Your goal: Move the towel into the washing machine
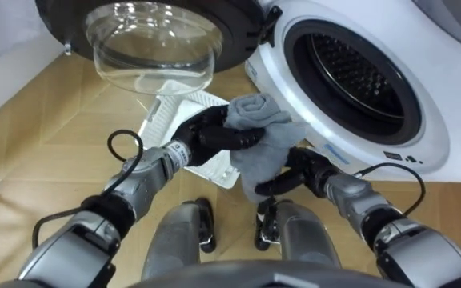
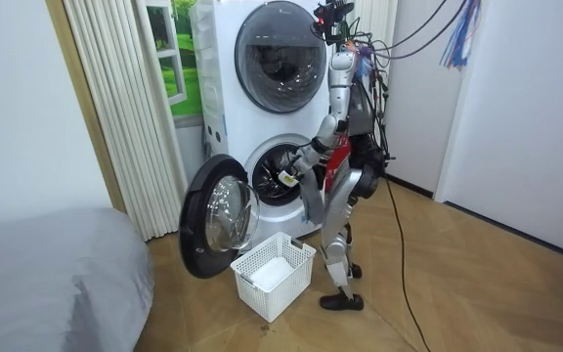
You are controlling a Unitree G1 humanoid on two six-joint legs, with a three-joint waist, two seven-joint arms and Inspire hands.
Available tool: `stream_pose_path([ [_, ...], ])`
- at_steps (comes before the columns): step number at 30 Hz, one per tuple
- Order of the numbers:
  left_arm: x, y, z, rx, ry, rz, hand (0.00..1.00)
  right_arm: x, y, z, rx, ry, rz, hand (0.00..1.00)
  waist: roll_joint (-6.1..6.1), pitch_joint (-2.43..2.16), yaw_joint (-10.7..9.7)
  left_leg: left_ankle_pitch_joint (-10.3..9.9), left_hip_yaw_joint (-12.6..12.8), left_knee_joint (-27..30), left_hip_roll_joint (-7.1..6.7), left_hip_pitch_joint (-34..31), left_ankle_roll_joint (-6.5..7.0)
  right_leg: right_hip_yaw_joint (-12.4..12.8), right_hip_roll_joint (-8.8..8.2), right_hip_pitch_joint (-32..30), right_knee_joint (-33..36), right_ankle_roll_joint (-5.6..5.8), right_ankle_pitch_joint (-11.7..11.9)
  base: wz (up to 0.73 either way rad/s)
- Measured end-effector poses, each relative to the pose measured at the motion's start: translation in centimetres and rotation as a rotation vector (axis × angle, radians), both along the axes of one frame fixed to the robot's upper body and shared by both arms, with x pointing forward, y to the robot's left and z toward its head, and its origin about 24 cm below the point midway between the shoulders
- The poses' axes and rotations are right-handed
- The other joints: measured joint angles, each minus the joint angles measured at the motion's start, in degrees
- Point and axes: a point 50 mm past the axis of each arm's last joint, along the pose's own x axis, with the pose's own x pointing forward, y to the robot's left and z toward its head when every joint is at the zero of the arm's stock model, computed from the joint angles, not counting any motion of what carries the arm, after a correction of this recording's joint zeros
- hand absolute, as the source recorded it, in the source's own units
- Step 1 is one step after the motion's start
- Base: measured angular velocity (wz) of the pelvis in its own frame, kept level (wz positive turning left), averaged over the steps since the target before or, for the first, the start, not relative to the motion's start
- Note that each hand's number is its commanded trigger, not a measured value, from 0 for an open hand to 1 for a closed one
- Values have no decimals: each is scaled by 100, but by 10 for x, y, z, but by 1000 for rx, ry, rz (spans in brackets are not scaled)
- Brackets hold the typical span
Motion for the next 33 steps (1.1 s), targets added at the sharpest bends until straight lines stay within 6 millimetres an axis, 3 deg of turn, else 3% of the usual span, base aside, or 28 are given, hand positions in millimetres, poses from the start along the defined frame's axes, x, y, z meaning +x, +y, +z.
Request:
stream_pose_path([
  [7, 3, -15, 17, -162, -24, 6, 100, 0, -1, 0, -25, 2, 16, 0, 0, 0, 24, 10, -9, 12, 14, 0, -17, 19, 27, 2, -13, -5, 3, 0],
  [8, 5, -16, 21, -181, -40, 5, 100, 0, -2, 0, -31, 0, 18, 16, -1, 0, 35, 11, -14, 12, 14, 0, -20, 16, 27, 2, -16, -5, 3, 0],
  [9, 7, -17, 24, -199, -50, 11, 100, 1, -2, 0, -33, -3, 16, 100, -1, 1, 35, 12, -15, 11, 14, 0, -21, 16, 30, 2, -21, -5, 3, 0],
  [21, 12, -27, 43, -284, -121, -20, 100, -2, 1, -2, -28, 23, 15, 100, 9, 16, 36, 13, -26, -21, 38, -32, -23, -27, 46, 16, -117, -22, 18, 0],
  [33, -3, -18, 28, -299, -89, -66, 100, -5, -6, -3, -83, 53, 46, 100, 30, 46, 60, 33, 31, -221, 2, 24, -56, 21, 75, -8, -217, -21, 17, -2],
])
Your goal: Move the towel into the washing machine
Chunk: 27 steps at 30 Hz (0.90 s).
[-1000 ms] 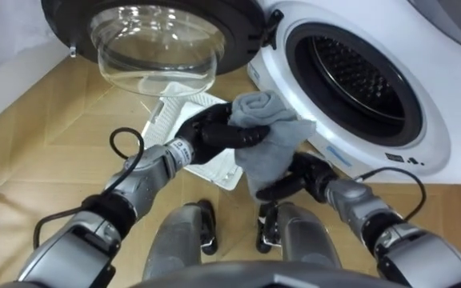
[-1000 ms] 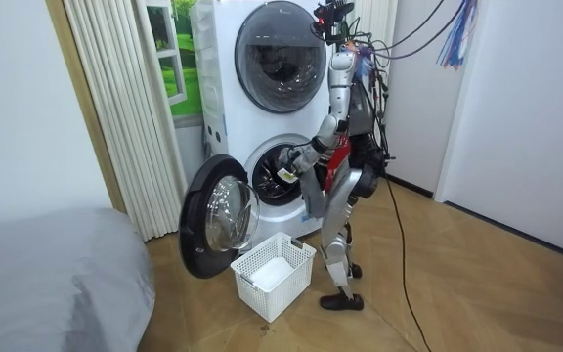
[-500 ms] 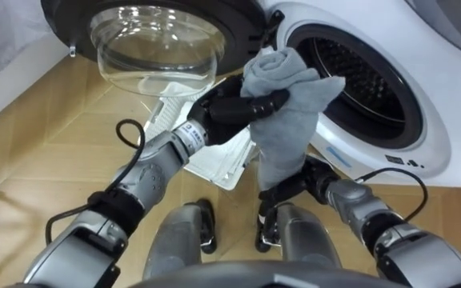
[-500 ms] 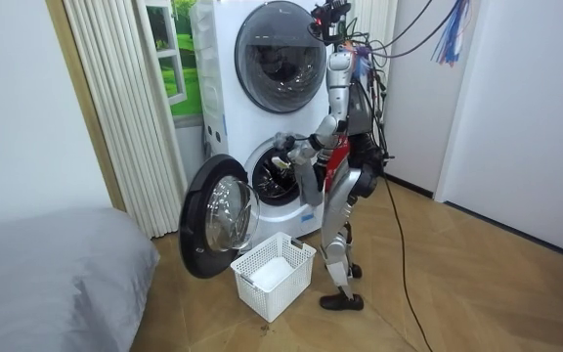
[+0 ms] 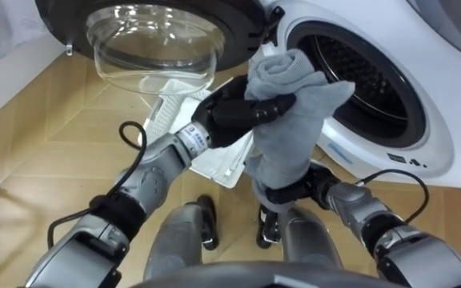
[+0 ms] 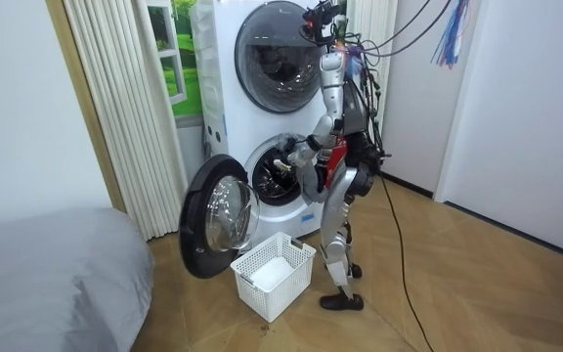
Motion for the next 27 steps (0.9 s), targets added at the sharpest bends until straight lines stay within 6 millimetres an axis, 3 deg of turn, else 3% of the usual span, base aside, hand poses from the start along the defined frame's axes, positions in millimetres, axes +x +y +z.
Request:
stream_pose_path([
  [2, -1, 3, -1, 4, -2, -1, 100, 0, 0, 0, -2, 0, 4, 100, 4, 2, 3, 7, -1, -35, -2, 3, -11, -5, 1, -3, -5, 0, 0, 0],
  [4, -2, 5, -3, 5, 1, -5, 3, 0, 0, 0, -3, 3, 3, 100, 5, 3, 2, 6, -1, -34, 0, 3, -11, -7, 0, -3, -3, 0, 0, 0],
  [11, -6, 18, -14, 42, 39, 3, 0, 2, -10, 2, -39, -3, -11, 100, 113, 63, 149, 6, 0, -35, -10, -6, -12, 12, -10, -34, 6, -1, 0, -1],
  [14, -10, 27, -23, 92, 73, 38, 0, 1, -16, 2, -70, -8, -27, 100, 138, 58, 324, 8, 88, -32, 5, -30, -13, 67, -4, -105, 19, -2, -1, -8],
  [16, -12, 38, -29, 133, 96, 93, 0, 0, -18, 2, -85, -14, -36, 100, 155, 55, 328, 8, 97, -27, 4, -35, -13, 62, -11, -117, 31, -2, -1, -2],
  [21, -14, 65, -41, 364, 133, 251, 0, -2, -30, 3, -106, -29, -110, 100, 183, 39, 483, 11, 102, -28, -14, -109, -14, 58, -19, -206, 103, -1, -2, 0],
  [27, -32, 71, -61, 602, 200, 324, 0, -8, -35, 0, -57, -14, -259, 100, 264, -5, 607, 13, 53, -25, -20, -130, -18, -30, -33, -184, 97, -1, -2, 5],
])
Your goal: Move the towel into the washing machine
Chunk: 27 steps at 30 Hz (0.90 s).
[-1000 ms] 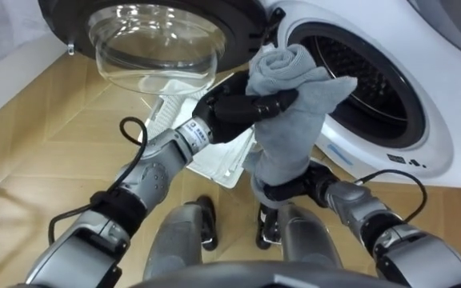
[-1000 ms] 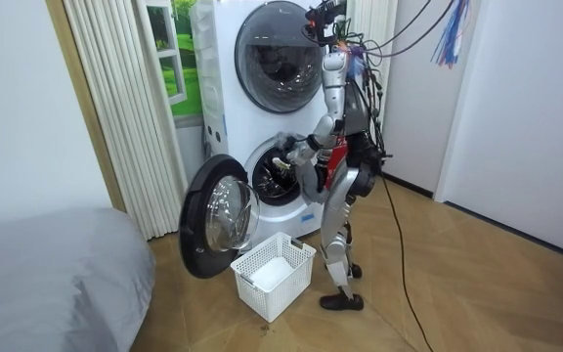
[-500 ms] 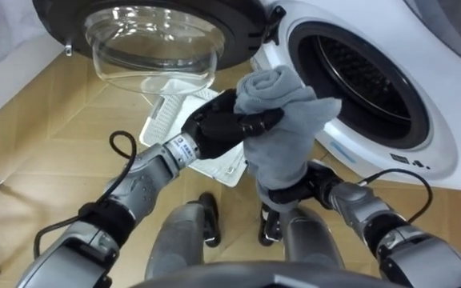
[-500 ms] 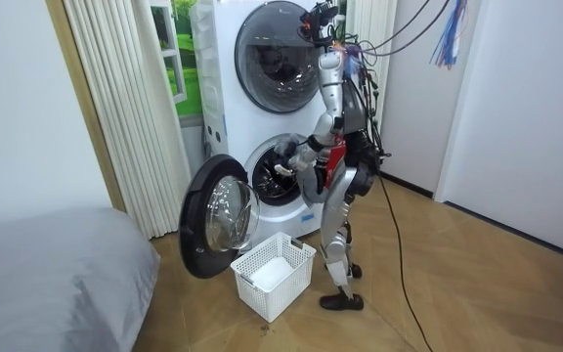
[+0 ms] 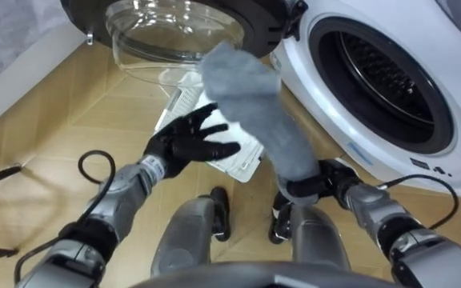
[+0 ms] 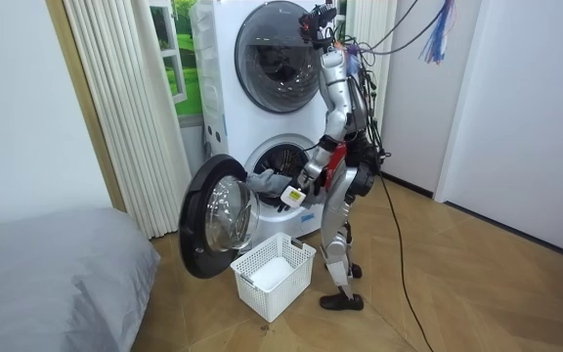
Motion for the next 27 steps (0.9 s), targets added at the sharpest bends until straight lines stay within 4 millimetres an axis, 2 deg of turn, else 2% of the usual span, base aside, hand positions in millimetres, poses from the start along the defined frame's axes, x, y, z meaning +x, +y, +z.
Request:
stream_pose_path([
  [2, -3, 2, -2, 25, 12, 26, 0, -3, -3, -1, 17, 6, -57, 100, 46, -31, 4, 29, -52, -12, -41, 3, 5, -82, -48, 21, 13, 2, -1, 14],
  [5, -5, 4, -5, 57, 24, 63, 0, -5, -8, -2, 34, 7, -140, 100, 85, -46, 6, 83, -53, -57, -78, 5, 25, -104, -97, 14, 31, 1, -1, 8],
  [9, -9, 2, -8, 78, 45, 98, 0, -6, -11, -2, 41, 7, -201, 100, 101, -38, 12, 122, -56, -26, -87, -8, 44, -106, -159, -9, 75, -9, -17, 6],
  [11, -10, 0, -9, 82, 57, 107, 0, -5, -12, -2, 38, 0, -229, 100, 108, -38, 11, 125, -69, 37, -161, -58, 50, -84, -203, -82, 200, -4, -60, 5],
  [13, -10, -1, -9, 88, 60, 118, 0, -4, -13, -1, 36, -6, -249, 100, 121, -31, 13, 129, -73, 80, -173, -120, 58, -72, -245, -175, 300, -8, -80, 4],
  [19, -15, -8, -12, 112, 76, 131, 0, -6, -19, -1, 31, -13, -385, 100, 219, -14, -26, 155, -74, 97, -263, -183, 95, -16, -368, -331, 522, 16, -148, 4],
  [25, -21, -7, -16, 130, 105, 186, 0, -3, -24, 2, 78, -51, -646, 100, 273, -31, -33, 155, 70, 72, -266, -156, 96, 95, -365, -395, 566, 18, -148, -8],
  [27, -22, -7, -17, 146, 109, 203, 0, 1, -25, 5, 126, -78, -785, 100, 287, -29, -68, 155, 81, 61, -277, -149, 96, 103, -364, -403, 575, 17, -152, 0],
])
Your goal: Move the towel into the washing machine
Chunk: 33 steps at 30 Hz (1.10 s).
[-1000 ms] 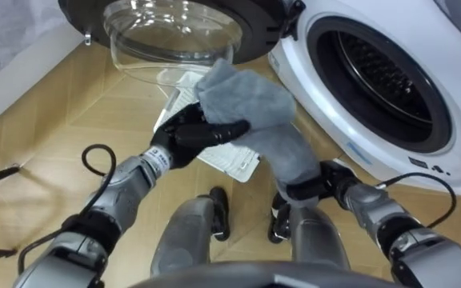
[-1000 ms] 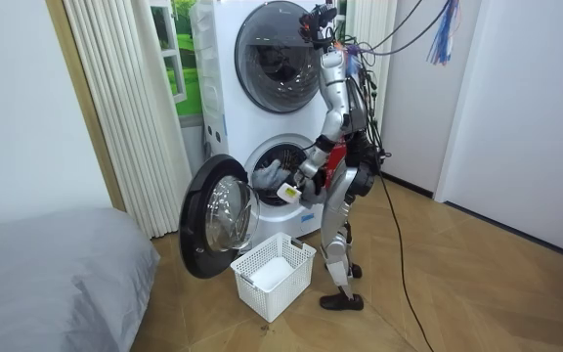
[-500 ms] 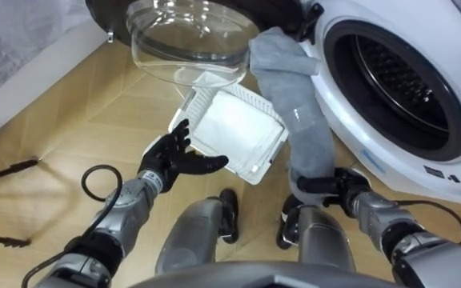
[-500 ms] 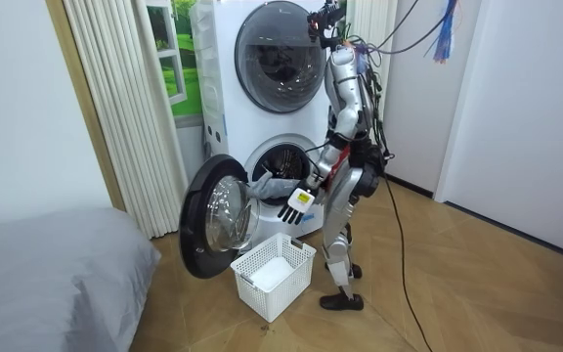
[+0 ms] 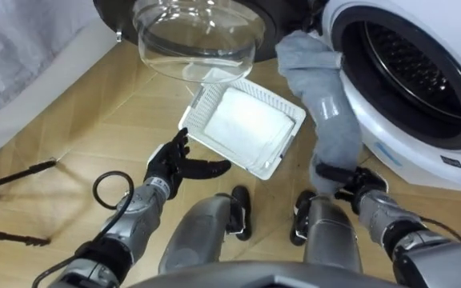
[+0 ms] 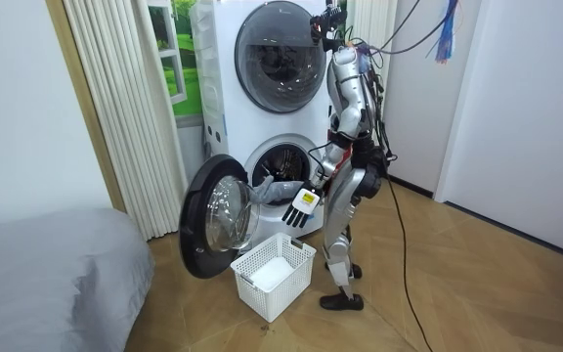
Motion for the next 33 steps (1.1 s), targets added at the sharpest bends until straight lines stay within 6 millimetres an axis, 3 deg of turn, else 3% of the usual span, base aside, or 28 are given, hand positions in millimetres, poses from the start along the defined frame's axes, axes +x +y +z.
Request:
stream_pose_path([
  [11, -6, -7, 0, 9, -13, 77, 0, 21, -3, 21, -84, -85, -246, 100, -21, 4, -265, 21, 248, -133, -53, 82, 36, 293, -11, -138, 60, 44, -13, -8],
  [16, -7, -6, -1, 19, -15, 93, 0, 24, -11, 30, -100, -86, -434, 100, -40, 1, -486, 50, 278, -194, -97, 37, 80, 270, -91, -181, 57, 75, -20, 4],
  [21, -6, -4, 1, 24, -29, 108, 0, 26, -21, 37, -5, -67, -712, 100, -202, -4, -625, 52, 315, -204, -131, 69, 84, 297, -158, -190, 135, 135, -43, 2],
  [25, -2, -5, 6, 12, -58, 113, 0, 44, -16, 49, 126, -93, -826, 100, -262, 31, -696, 90, 314, -202, -185, 43, 146, 278, -197, -200, 171, 169, -67, 14],
  [26, -1, -3, 8, 11, -72, 118, 0, 49, -17, 53, 163, -97, -867, 100, -234, 10, -701, 96, 314, -178, -189, 10, 156, 256, -201, -202, 168, 174, -70, 17],
  [28, 2, 1, 12, 16, -90, 127, 0, 53, -17, 56, 182, -93, -894, 100, -269, 19, -703, 108, 313, -154, -196, -25, 178, 220, -222, -207, 168, 188, -63, 14],
  [29, 2, 2, 12, 30, -98, 125, 0, 54, -18, 56, 186, -85, -908, 100, -343, 42, -699, 119, 311, -158, -215, -27, 197, 200, -253, -207, 173, 198, -58, 6],
  [33, 1, 8, 13, 49, -108, 129, 0, 55, -21, 58, 211, -68, -924, 100, -480, 28, -710, 137, 413, -154, -231, -98, 231, 221, -292, -280, 179, 248, -41, 1],
])
